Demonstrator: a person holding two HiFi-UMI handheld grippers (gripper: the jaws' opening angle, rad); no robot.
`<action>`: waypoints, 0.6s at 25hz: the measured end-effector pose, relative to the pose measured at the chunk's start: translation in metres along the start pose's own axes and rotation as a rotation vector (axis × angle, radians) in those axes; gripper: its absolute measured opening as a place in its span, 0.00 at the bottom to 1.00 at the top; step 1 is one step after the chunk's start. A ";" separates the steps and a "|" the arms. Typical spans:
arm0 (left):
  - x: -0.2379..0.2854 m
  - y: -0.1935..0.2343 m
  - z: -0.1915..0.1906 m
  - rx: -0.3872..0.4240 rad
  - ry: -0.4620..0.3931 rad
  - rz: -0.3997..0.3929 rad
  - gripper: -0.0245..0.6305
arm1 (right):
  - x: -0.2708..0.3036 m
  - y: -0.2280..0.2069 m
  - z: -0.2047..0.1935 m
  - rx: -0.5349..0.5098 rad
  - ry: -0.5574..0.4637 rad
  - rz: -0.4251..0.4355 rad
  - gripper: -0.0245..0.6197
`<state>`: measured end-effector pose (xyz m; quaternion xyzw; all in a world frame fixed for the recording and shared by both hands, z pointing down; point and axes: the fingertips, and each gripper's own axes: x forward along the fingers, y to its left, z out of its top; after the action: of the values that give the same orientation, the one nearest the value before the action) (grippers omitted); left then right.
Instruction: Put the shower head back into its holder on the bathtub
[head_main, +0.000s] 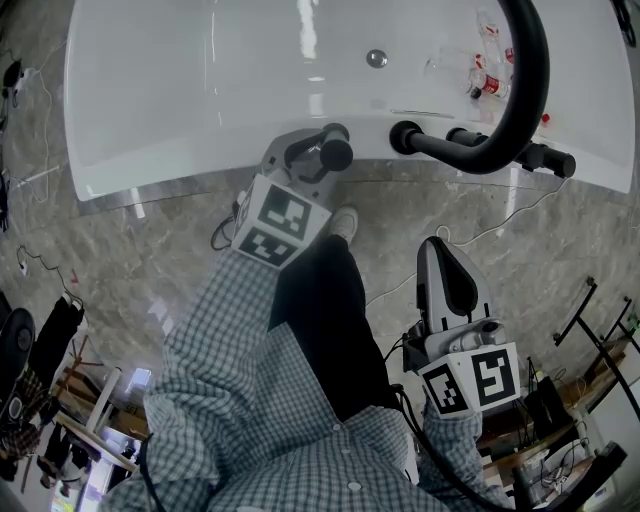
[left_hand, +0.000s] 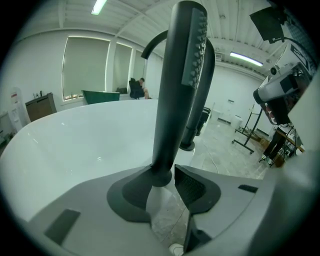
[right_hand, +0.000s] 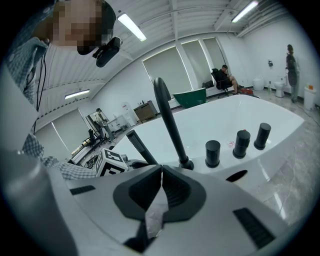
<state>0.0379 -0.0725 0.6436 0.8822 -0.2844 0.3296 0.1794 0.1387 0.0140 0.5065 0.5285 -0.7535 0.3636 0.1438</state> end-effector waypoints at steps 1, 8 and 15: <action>0.000 0.000 0.000 -0.004 -0.003 -0.001 0.23 | 0.000 0.000 0.000 -0.001 0.000 0.000 0.07; -0.013 -0.001 -0.003 -0.005 -0.009 -0.006 0.23 | 0.000 0.010 0.001 -0.013 -0.004 0.011 0.07; -0.041 0.007 0.004 -0.027 -0.036 0.018 0.23 | 0.002 0.030 0.012 -0.036 -0.022 0.033 0.07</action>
<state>0.0100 -0.0640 0.6140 0.8829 -0.2999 0.3116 0.1832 0.1126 0.0095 0.4879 0.5173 -0.7700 0.3466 0.1391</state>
